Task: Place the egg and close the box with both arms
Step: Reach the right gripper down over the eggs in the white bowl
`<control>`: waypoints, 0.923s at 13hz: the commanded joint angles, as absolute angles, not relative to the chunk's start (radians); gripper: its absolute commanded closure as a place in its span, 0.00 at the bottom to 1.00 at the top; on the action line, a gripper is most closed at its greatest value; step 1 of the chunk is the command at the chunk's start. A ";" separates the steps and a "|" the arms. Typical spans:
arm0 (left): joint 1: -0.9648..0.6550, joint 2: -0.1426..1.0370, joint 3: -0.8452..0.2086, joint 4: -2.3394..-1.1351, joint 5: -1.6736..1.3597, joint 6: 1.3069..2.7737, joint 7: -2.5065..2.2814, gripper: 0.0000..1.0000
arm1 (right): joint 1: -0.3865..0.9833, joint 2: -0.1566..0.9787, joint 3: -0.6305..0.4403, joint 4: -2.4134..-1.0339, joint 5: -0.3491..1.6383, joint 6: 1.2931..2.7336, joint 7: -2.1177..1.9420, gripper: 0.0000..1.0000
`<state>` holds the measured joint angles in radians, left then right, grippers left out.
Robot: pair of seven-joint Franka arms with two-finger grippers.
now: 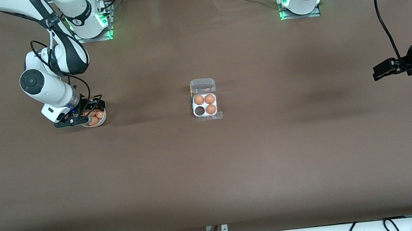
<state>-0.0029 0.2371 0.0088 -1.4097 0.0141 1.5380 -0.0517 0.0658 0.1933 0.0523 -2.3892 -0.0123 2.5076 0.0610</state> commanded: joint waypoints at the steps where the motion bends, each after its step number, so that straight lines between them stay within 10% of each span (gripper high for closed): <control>1: -0.002 0.244 0.009 -1.391 0.002 1.525 -0.054 0.00 | 0.060 0.198 0.057 -2.401 -0.018 2.530 0.046 0.06; 12: 0.002 0.244 0.009 -1.391 0.002 1.525 -0.052 0.00 | 0.040 0.213 0.049 -2.385 -0.020 2.533 0.003 0.13</control>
<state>-0.0017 0.2371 0.0095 -1.4097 0.0141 1.5380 -0.0517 0.0516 0.2059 0.0476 -2.3887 -0.0123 2.5218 0.0225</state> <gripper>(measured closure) 0.000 0.088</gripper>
